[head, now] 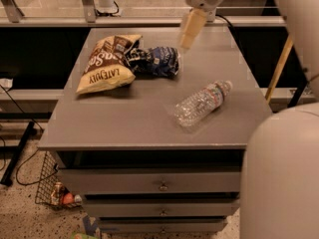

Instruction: Move blue chip bag near brown chip bag

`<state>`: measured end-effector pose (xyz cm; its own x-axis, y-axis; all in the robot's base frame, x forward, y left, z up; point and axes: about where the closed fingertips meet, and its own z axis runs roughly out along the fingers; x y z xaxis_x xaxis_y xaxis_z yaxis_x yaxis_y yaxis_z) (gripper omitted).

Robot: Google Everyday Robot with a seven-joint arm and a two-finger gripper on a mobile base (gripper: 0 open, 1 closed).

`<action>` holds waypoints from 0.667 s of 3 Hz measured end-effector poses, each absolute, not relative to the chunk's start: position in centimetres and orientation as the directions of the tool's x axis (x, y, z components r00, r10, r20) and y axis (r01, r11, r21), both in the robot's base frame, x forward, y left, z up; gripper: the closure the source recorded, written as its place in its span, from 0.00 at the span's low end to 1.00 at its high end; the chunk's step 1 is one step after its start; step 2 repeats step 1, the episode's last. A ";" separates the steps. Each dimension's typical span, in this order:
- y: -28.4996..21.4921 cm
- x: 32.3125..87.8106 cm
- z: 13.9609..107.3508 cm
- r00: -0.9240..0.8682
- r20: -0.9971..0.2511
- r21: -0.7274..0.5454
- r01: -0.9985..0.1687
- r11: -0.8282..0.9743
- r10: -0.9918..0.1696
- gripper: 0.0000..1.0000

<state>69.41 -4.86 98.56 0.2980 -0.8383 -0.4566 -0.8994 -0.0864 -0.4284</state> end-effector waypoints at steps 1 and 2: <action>-12.2 66.9 101.5 0.174 -0.438 -0.457 -0.888 0.053 -0.882 0.00; -12.2 66.9 101.5 0.174 -0.438 -0.457 -0.888 0.053 -0.882 0.00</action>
Offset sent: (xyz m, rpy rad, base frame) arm 0.0000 0.0000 0.0000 0.0000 0.0000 0.0000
